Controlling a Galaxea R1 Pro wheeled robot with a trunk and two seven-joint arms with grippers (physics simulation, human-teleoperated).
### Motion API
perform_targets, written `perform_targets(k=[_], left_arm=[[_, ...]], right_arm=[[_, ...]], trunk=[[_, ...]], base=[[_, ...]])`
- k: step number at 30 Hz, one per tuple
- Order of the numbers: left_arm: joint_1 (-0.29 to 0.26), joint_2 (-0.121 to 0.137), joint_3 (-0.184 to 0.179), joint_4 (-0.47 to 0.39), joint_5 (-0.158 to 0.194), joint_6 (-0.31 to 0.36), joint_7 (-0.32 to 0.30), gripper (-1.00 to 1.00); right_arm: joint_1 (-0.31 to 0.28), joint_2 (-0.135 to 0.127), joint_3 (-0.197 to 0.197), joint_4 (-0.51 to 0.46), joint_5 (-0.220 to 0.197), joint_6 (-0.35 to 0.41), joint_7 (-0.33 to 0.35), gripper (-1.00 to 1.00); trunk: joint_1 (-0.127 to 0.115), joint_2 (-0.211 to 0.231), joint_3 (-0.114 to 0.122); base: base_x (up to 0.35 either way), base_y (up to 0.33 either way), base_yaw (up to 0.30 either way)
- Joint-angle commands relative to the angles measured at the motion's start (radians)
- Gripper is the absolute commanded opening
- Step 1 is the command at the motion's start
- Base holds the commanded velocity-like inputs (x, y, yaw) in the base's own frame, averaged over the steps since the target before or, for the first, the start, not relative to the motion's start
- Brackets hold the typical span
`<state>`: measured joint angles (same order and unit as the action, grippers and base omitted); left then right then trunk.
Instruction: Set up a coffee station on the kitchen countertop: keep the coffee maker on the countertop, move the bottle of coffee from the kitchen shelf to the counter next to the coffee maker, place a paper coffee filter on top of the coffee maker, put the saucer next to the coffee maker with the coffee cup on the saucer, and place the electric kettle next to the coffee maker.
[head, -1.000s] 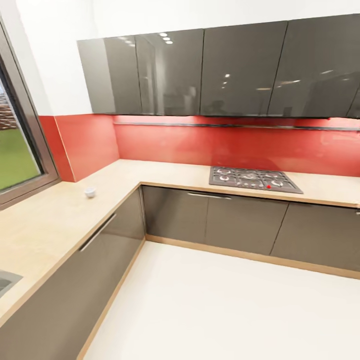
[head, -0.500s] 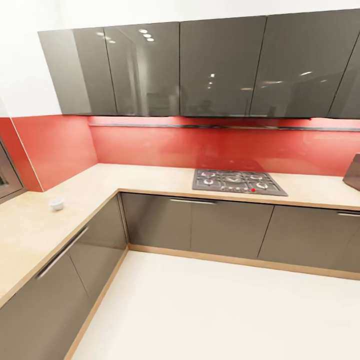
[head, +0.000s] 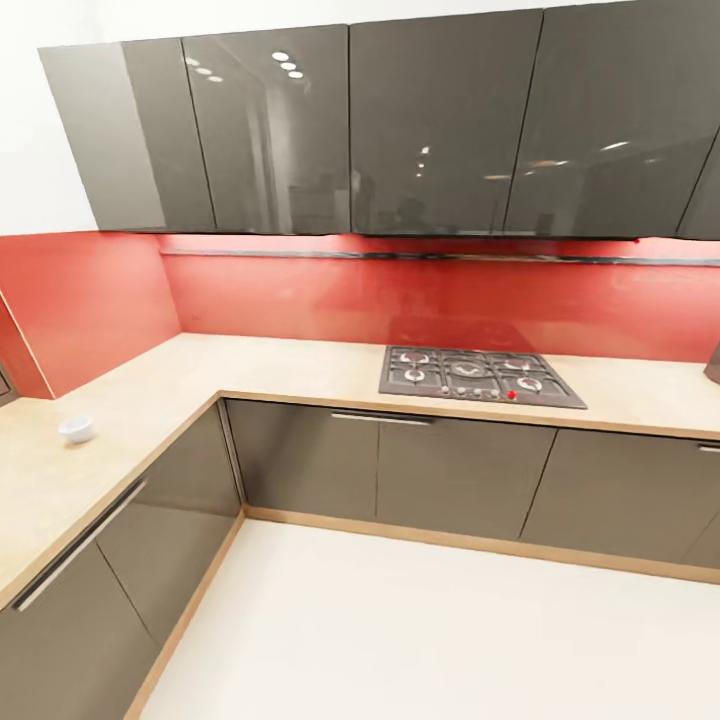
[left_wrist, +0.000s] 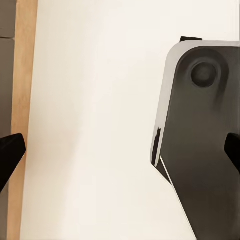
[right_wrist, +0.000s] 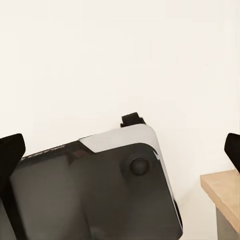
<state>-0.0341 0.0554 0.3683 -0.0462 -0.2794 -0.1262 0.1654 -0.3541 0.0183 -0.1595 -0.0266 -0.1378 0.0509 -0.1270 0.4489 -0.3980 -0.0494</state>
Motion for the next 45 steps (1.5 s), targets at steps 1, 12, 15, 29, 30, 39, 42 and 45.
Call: perform_targets(k=[1,12,15,29,30,39,42,45], left_arm=[[-0.001,0.000,0.008,0.002,-0.011,-0.004,0.003,1.00],[-0.001,0.000,0.004,0.003,-0.011,-0.004,0.003,1.00],[-0.001,0.000,0.002,0.003,-0.011,-0.005,0.003,1.00],[-0.001,0.000,-0.002,0.003,-0.012,-0.005,0.003,1.00],[-0.001,0.000,-0.001,0.003,-0.012,-0.005,0.003,1.00],[-0.001,0.000,0.004,0.003,-0.011,-0.005,0.004,1.00],[-0.001,0.000,0.004,0.003,-0.011,-0.006,0.004,1.00],[-0.001,0.000,0.005,0.003,-0.011,-0.006,0.004,1.00]], right_arm=[[0.000,0.001,-0.003,-0.002,-0.005,0.005,-0.003,1.00],[0.000,0.002,-0.003,-0.001,-0.005,0.004,-0.003,1.00],[0.000,0.002,-0.003,-0.001,-0.005,0.004,-0.003,1.00],[0.000,0.001,-0.003,-0.001,-0.003,0.006,0.000,1.00],[0.000,0.001,-0.003,-0.001,-0.003,0.006,0.000,1.00],[0.000,-0.008,-0.002,-0.001,0.003,0.007,0.094,1.00],[0.000,-0.028,-0.002,-0.001,0.014,0.008,0.150,1.00],[0.000,-0.037,-0.002,-0.001,0.017,0.008,0.163,1.00]], trunk=[[0.001,-0.002,-0.002],[0.001,-0.002,-0.002],[0.001,-0.002,-0.002],[0.001,-0.002,-0.002],[0.001,-0.002,-0.002],[0.001,-0.002,-0.008],[0.001,-0.002,-0.011],[0.001,-0.002,-0.014]], base=[[0.328,-0.081,0.000],[0.332,-0.024,0.000],[0.334,-0.001,0.000],[0.334,-0.002,0.000],[0.334,-0.048,0.028],[0.334,-0.103,0.106],[0.333,-0.122,0.178],[0.323,-0.141,0.218]])
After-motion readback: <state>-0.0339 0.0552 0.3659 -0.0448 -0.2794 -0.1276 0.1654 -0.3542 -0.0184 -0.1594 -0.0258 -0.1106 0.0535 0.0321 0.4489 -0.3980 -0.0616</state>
